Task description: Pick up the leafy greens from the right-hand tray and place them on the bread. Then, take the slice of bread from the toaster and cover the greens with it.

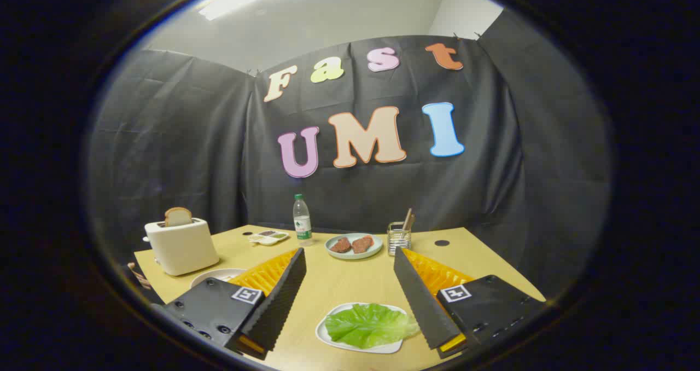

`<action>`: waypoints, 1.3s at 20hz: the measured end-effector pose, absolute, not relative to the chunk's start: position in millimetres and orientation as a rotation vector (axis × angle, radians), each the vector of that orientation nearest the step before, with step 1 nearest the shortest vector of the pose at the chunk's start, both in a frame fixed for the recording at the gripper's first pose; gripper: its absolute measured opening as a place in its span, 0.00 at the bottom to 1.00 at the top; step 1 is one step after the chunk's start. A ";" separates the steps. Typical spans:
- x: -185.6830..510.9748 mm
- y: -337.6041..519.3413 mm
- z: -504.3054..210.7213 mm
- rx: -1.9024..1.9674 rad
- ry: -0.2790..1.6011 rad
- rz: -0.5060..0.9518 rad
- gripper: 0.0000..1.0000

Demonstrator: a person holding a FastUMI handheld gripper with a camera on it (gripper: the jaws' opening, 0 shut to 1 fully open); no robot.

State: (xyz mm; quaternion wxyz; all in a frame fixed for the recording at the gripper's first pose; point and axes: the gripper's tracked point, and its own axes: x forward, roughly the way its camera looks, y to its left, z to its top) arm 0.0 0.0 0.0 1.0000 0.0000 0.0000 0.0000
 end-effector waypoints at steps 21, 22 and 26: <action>12.5 -19.3 -18.4 0.021 0.048 -0.049 1.00; 13.2 -18.6 -20.4 0.018 0.053 -0.048 1.00; 15.7 -22.0 -27.9 0.012 0.091 -0.064 1.00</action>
